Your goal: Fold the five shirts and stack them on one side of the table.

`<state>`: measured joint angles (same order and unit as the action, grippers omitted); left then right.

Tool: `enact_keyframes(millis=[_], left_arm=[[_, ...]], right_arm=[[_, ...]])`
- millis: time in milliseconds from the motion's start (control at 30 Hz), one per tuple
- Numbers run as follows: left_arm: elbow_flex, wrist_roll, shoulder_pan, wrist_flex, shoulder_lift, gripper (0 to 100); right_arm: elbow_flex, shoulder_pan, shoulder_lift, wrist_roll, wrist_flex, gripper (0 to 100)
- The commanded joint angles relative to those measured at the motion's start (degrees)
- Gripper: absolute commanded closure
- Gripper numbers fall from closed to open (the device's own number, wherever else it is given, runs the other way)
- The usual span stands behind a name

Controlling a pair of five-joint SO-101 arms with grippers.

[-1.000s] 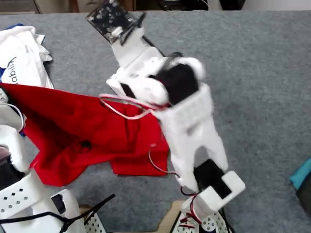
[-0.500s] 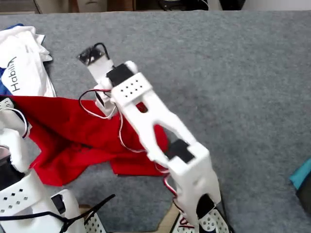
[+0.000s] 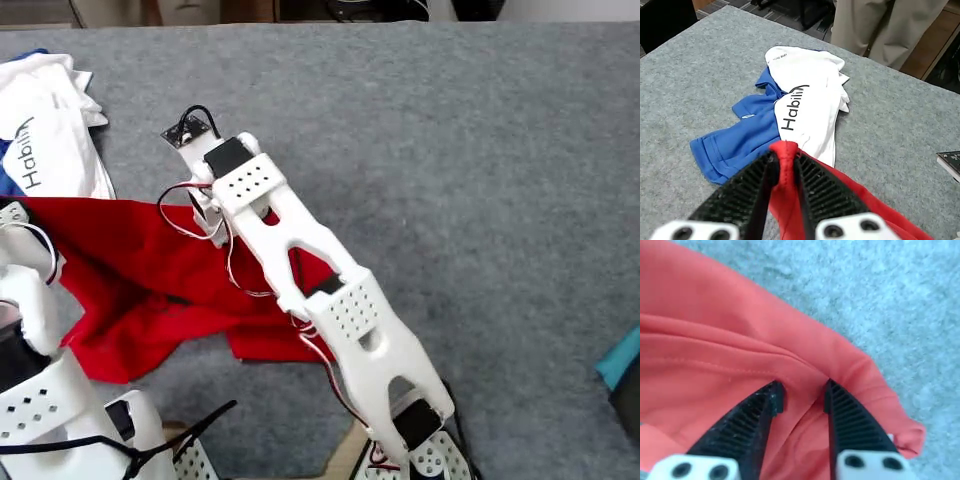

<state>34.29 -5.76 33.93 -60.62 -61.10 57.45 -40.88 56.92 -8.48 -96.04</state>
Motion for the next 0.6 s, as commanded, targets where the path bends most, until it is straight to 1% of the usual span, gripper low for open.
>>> enact_keyframes(millis=[0,133,167,367,400,567], left_arm=[[-1.8,0.3,-0.4,0.2,-0.7,98],[-1.8,0.4,-0.7,0.2,-0.7,98],[-1.8,0.4,-0.7,0.2,-0.7,98],[-1.7,0.4,-0.7,0.2,-0.7,98],[-1.7,0.3,-0.6,0.2,-0.7,98],[-1.6,0.3,-0.4,0.2,-0.7,98]], right_arm=[[8.1,2.4,2.2,-0.4,-4.2,85.3],[12.5,2.6,5.1,0.2,-5.8,95.8],[13.2,2.6,5.5,0.2,-5.8,96.9],[14.8,2.7,5.5,-0.1,-5.9,97.5],[15.1,2.8,5.1,-0.2,-5.9,98.9],[15.7,3.8,1.0,-0.4,-6.0,99.4]])
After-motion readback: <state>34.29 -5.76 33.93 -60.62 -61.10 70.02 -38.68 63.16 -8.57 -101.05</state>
